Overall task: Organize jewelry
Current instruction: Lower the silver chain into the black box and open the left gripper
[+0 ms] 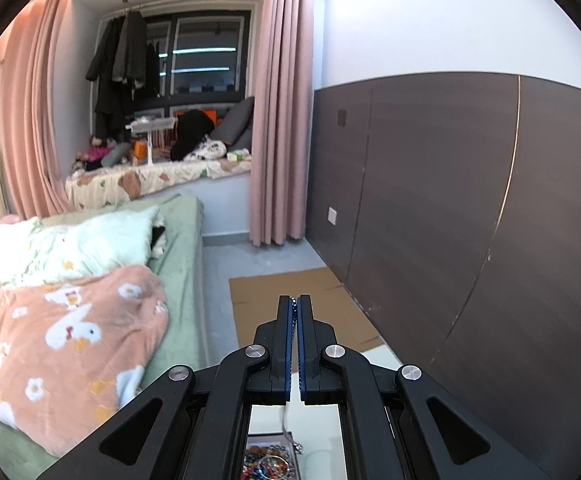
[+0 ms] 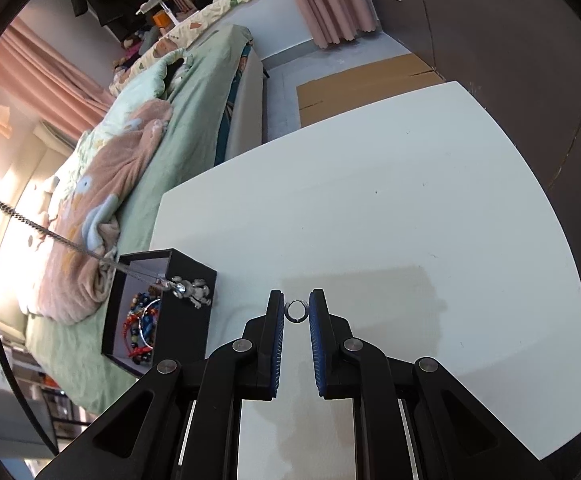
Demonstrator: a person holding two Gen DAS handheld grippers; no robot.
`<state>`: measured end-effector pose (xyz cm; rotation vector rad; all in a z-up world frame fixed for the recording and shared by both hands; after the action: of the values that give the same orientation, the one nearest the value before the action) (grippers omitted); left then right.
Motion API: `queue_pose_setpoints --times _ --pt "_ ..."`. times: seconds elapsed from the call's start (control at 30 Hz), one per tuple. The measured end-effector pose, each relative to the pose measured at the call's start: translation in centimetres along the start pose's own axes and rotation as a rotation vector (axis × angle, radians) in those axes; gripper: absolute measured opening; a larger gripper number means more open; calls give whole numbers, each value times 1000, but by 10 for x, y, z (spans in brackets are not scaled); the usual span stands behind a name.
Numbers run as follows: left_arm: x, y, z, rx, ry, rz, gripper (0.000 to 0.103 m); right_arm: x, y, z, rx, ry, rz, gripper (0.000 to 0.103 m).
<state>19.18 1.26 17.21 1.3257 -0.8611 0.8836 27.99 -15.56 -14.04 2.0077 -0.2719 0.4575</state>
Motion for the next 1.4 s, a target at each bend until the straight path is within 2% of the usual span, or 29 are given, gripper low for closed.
queue_pose_setpoints --times 0.27,0.4,0.5,0.63,0.73,0.8,0.83,0.87,0.9,0.93,0.97,1.4 --pt "26 31 -15 50 -2 75 0 -1 4 3 18 -9 9 14" --pt "27 30 -19 56 -11 71 0 0 6 3 37 -15 12 14" --pt "12 19 -26 70 -4 33 0 0 6 4 50 -24 11 14" --pt "-22 -9 -37 23 50 -79 0 0 6 5 51 -28 10 14" --pt "-52 -31 -41 -3 77 -165 1 -1 7 2 87 -27 9 14" --pt "-73 -44 -43 -24 103 -223 6 -1 9 -2 120 -25 10 14" --pt "-81 -48 -45 -30 117 -239 17 -1 10 -5 136 -24 14 14" --pt "-89 -52 -48 -32 132 -252 35 -1 11 -9 158 -22 19 14" --pt "-98 -57 -52 -29 148 -263 46 0 12 -12 175 -20 23 14" --pt "-104 -57 -54 -25 158 -263 62 0 12 -16 191 -18 25 14" --pt "-111 -59 -59 -17 172 -260 67 0 13 -22 213 -13 27 14" --pt "-177 -78 -100 33 290 -362 67 -6 0 -102 424 41 11 14"
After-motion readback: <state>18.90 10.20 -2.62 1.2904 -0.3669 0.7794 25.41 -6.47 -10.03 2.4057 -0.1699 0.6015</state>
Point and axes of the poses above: each gripper's, at about its wrist camera, not at the fingertips, and y roughly against the way its jaws point, z to its right, x to its top, the point moved 4 cm from there along -y, roughly the way its jaws point
